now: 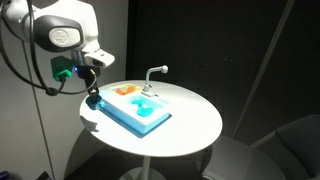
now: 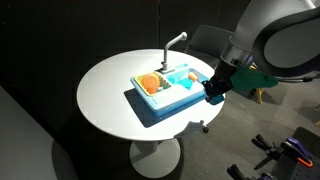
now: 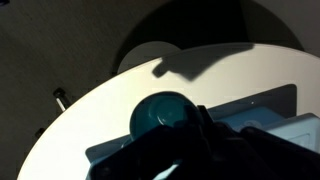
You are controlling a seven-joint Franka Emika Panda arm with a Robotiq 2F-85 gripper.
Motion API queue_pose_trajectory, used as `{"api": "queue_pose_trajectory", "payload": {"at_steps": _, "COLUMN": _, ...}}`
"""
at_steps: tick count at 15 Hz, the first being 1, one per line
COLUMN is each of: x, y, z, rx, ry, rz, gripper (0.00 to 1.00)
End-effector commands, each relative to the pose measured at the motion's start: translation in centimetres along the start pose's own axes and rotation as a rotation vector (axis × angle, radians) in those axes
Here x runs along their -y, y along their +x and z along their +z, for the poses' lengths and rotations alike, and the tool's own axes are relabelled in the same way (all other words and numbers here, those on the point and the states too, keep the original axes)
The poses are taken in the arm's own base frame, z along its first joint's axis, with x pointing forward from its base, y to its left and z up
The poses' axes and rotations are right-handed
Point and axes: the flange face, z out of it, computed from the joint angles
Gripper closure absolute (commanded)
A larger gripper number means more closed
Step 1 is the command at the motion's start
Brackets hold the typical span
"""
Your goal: Pick up the blue mug from the dish rack and put it on the table
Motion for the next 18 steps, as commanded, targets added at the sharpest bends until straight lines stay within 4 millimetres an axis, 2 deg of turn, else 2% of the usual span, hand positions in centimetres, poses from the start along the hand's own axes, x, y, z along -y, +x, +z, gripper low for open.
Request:
{"api": "queue_pose_trajectory", "payload": {"at_steps": 1, "x": -0.3, "y": 0.4, "z": 1.8, "rx": 0.009, "ry": 0.005, "rz": -0.014, "gripper": 0.98}}
{"api": "queue_pose_trajectory", "payload": {"at_steps": 9, "x": -0.6, "y": 1.4, "z": 5.6, "rx": 0.011, "ry": -0.004, "rz": -0.065, "gripper": 0.98}}
{"api": "queue_pose_trajectory", "payload": {"at_steps": 18, "x": -0.9, "y": 3.1, "z": 8.6, "rx": 0.027, "ry": -0.010, "rz": -0.111, "gripper": 0.98}}
